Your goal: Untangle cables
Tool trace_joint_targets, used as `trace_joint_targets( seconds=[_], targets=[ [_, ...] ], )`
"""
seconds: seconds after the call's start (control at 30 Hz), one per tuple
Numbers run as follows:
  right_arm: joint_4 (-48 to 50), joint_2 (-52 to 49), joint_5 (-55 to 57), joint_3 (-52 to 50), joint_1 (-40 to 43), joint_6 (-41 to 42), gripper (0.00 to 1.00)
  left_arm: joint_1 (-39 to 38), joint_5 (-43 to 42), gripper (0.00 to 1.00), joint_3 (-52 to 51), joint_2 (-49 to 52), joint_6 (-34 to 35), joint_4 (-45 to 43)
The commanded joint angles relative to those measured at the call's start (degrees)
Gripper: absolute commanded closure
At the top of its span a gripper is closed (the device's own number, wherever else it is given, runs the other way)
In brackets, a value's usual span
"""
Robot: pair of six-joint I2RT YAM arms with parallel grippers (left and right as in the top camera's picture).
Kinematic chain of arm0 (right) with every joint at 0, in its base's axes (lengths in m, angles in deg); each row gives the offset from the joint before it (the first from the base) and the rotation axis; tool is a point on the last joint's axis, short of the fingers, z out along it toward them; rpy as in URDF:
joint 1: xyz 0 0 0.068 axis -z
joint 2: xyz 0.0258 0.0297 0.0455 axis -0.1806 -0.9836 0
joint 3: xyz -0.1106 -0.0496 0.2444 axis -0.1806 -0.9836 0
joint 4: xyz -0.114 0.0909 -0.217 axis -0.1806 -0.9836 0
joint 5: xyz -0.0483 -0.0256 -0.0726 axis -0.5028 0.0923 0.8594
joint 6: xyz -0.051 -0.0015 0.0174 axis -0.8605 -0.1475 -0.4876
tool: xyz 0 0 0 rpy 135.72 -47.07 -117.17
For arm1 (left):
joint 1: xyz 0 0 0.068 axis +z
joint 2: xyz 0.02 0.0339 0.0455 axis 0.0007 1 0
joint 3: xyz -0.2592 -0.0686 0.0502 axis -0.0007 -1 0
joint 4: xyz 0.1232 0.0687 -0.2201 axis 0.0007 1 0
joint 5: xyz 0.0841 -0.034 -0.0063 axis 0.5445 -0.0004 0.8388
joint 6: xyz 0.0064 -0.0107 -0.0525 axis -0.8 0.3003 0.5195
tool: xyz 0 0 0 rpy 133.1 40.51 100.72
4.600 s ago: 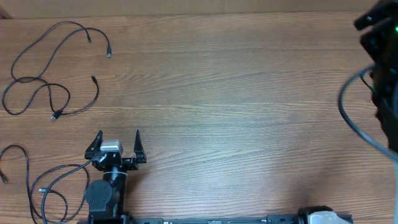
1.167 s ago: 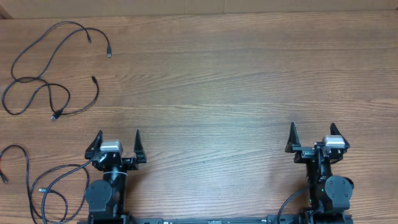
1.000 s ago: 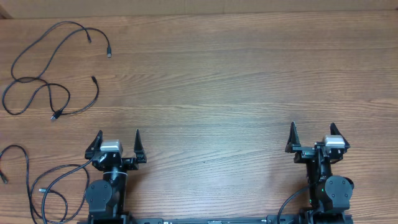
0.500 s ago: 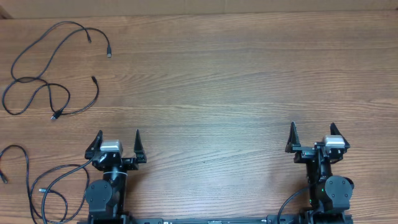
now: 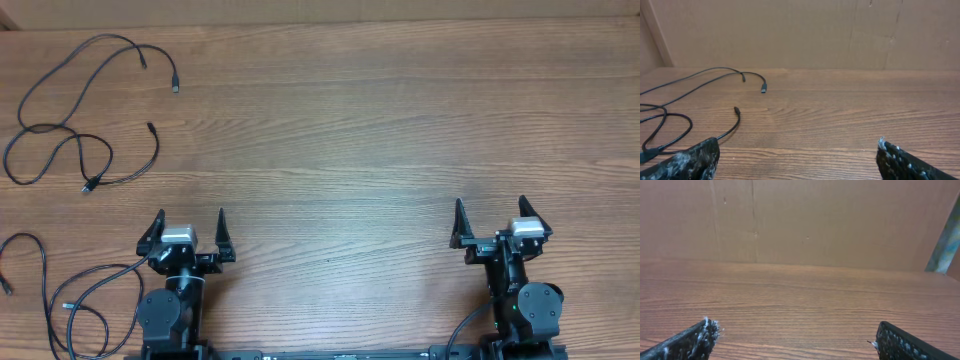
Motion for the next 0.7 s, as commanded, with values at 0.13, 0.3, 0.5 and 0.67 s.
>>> trace_joint_targets(
  seconds=[0.13,0.3,0.5,0.67],
  targets=[
    [0.3,0.5,0.1,-0.6,0.0,-0.1,0.0,0.2,0.6,0.01,-0.2,-0.5,-1.3,0.1],
    [0.3,0.5,0.2,-0.6,0.0,0.0,0.0,0.2,0.6,0.01,-0.2,-0.5,-1.3,0.1],
    [-0.2,0.5,-4.8,-0.6,0.0,0.2,0.0,0.2,0.6,0.01,-0.2,-0.5,-1.3,0.1],
    [-0.2,0.5,-5.3,-0.6,0.2,0.3,0.0,0.2,0.6,0.01,-0.2,-0.5,-1.3,0.1]
  ],
)
